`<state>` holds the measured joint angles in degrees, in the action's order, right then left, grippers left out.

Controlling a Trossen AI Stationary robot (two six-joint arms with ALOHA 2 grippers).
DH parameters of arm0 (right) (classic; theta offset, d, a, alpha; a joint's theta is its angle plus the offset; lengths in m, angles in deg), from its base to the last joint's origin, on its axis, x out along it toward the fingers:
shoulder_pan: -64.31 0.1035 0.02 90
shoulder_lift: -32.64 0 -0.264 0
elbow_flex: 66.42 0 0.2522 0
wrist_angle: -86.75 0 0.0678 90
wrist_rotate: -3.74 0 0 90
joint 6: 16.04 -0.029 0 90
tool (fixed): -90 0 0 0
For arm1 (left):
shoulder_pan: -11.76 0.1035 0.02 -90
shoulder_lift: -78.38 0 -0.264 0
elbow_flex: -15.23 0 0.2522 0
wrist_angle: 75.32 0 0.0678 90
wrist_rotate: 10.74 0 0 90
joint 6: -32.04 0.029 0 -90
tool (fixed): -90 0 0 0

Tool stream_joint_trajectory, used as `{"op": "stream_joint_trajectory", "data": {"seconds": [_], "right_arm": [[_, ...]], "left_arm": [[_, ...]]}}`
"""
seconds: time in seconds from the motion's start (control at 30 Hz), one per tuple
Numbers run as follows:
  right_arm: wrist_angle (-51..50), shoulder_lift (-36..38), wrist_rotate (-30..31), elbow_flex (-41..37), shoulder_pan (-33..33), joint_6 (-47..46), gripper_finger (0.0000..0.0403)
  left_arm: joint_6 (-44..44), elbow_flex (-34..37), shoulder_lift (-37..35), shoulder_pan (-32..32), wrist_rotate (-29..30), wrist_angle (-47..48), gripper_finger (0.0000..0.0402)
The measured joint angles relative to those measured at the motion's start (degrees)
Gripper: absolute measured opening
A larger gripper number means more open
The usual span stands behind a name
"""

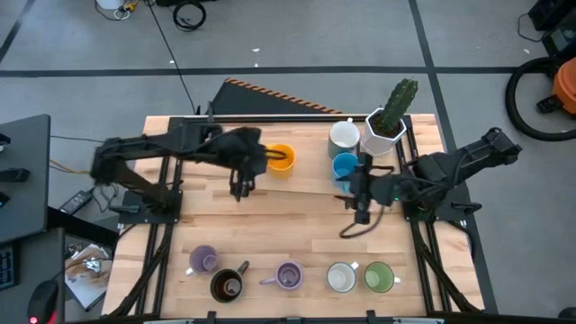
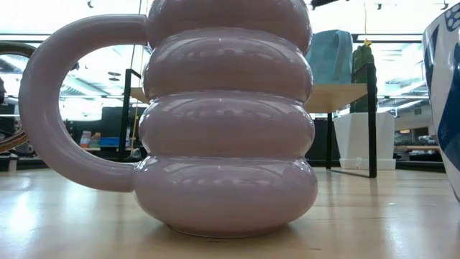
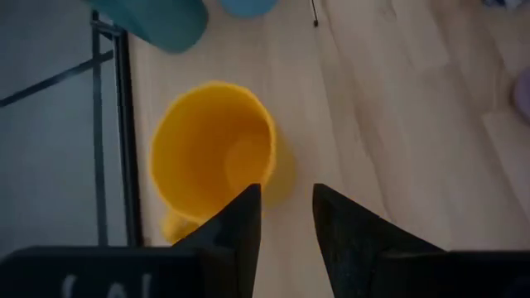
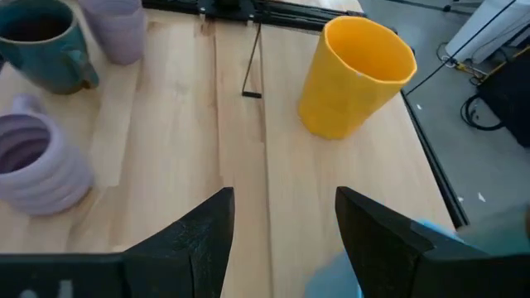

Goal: Place coffee mugs
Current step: Put the yellow mug on the shelf

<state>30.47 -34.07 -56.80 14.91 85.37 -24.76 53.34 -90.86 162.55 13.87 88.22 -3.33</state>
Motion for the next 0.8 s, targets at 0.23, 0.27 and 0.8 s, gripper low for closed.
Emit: {"op": "stream_joint_trajectory", "data": {"seconds": [0.23,0.27,0.8], "right_arm": [[7.00,-3.43,-7.52,0.00,-7.19,5.71,0.0216],[7.42,-3.80,-8.35,0.13,-8.04,6.13,0.0216],[2.95,-19.02,-13.45,19.34,-14.77,16.11,0.0216]], "left_arm": [[-9.25,17.70,-12.39,-1.93,0.02,-10.72,0.0116],[-10.39,19.74,-13.75,-2.20,0.04,-12.23,0.0116],[-11.54,46.82,-34.95,-4.78,0.47,-42.17,0.0116]]}}
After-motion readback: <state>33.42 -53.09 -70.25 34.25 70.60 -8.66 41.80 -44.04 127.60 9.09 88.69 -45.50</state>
